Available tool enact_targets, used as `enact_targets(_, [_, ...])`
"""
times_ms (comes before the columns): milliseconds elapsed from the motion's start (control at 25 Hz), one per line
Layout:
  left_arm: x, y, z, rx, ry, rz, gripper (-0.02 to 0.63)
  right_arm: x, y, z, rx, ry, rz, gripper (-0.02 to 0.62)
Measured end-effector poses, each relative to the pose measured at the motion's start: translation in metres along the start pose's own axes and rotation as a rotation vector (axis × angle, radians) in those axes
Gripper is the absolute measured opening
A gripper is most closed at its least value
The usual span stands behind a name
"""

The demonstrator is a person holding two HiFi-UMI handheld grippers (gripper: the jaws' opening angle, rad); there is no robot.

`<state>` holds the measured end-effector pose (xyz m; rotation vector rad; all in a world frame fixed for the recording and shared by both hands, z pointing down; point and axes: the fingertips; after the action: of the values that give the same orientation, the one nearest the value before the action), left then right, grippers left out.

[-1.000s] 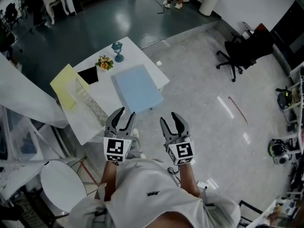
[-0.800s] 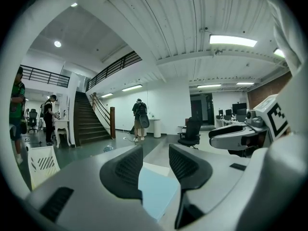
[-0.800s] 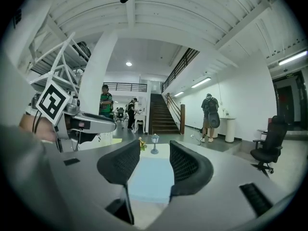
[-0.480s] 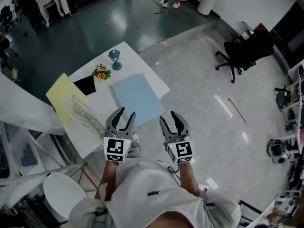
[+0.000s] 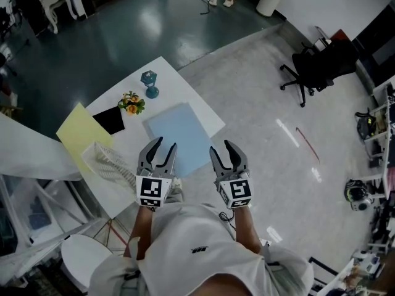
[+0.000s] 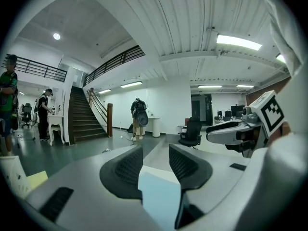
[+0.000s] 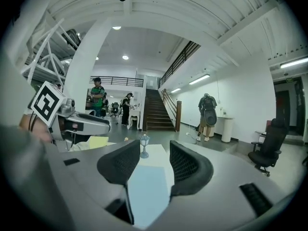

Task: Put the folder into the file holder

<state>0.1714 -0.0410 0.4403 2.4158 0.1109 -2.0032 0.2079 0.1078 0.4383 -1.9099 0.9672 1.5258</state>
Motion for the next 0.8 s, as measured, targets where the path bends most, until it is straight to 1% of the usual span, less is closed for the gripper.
enact_targets(400, [-0.023, 0.035, -0.053, -0.009, 0.054, 0.037, 0.183, -0.009, -0.023, -0.062, -0.015, 0.061, 0.003, 0.195])
enact_targets(680, [-0.052, 0.047, -0.087, 0.001, 0.127, 0.101, 0.183, -0.023, -0.04, -0.099, 0.015, 0.094, -0.022, 0.195])
enact_targets(800, [-0.067, 0.05, -0.1, 0.022, 0.162, 0.119, 0.183, -0.032, -0.051, -0.113, 0.032, 0.12, -0.022, 0.195])
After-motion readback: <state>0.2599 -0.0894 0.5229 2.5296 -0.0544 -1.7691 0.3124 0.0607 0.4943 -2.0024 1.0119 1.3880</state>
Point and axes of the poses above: the fingertips, and each gripper's own axes: z backward along the fingers, y to its left, x out of its top, and after that the axes turned 7 degrees about x, right-handed
